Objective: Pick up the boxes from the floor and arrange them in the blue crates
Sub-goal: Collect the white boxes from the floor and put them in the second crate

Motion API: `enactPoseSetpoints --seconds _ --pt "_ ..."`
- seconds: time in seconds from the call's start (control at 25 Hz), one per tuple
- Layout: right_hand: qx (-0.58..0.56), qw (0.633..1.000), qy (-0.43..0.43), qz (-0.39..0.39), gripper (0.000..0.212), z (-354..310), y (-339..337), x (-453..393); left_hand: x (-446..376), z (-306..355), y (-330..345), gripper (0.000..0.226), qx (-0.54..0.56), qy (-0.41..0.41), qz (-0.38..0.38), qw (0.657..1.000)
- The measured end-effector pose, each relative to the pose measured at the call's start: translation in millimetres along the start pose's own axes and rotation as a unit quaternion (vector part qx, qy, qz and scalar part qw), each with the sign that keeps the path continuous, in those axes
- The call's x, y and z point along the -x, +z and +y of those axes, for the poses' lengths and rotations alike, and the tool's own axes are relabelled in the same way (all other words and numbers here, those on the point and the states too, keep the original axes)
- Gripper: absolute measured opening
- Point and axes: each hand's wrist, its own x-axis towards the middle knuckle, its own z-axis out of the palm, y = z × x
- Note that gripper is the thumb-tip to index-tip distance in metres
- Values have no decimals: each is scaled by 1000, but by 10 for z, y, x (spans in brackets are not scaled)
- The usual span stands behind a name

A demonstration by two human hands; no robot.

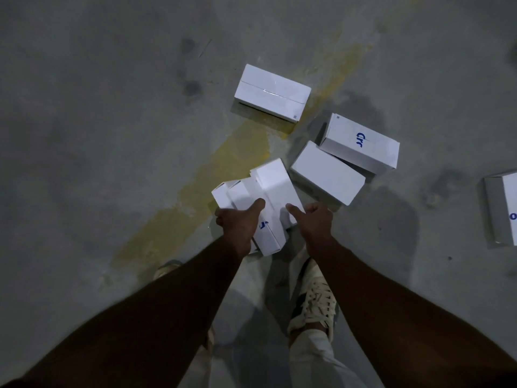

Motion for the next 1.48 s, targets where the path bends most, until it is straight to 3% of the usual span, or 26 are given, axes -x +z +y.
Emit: enactPoseSetpoints --seconds 0.12,0.28,0.36,0.44,0.56,0.64,0.76,0.92,1.04,1.16,1.36,1.4,1.48 --pt "11 1000 -13 -20 54 14 119 14 -60 -58 -39 79 -14 7 -4 1000" --pt "40 994 -24 -101 88 8 138 14 -182 -148 -143 73 -17 33 -33 999" --pt "92 985 -48 -138 76 -7 138 11 -193 -163 -191 70 -27 50 -46 997" --pt "127 981 -75 -127 60 -66 139 21 -196 -151 -223 69 -35 67 -56 996" --pt "100 985 -70 -125 44 -158 177 44 -216 -140 -276 71 -32 86 -69 993" --pt "65 987 -68 -132 50 -173 210 63 -264 -172 -318 70 -40 91 -79 992" --pt "24 988 -38 -150 79 -164 260 89 -328 -209 -420 67 -37 91 -89 991" --pt "37 984 -76 -159 69 -217 371 209 -335 -213 -603 86 -29 108 -100 989" --pt "-10 980 -140 -143 60 -379 206 490 -161 -140 -774 61 3 109 -105 989" --pt "-105 969 -150 -164 55 -616 -181 746 55 -18 -958 39 31 97 -105 989" --pt "-189 927 -71 -317 43 -978 -815 1221 759 438 -1182 31 74 112 -144 980" --pt "-190 919 -59 -341 41 -1063 -909 1378 1002 557 -1227 33 81 116 -156 978" --pt "-197 912 -44 -358 38 -1231 -1117 1698 1417 743 -1291 72 77 129 -173 973"
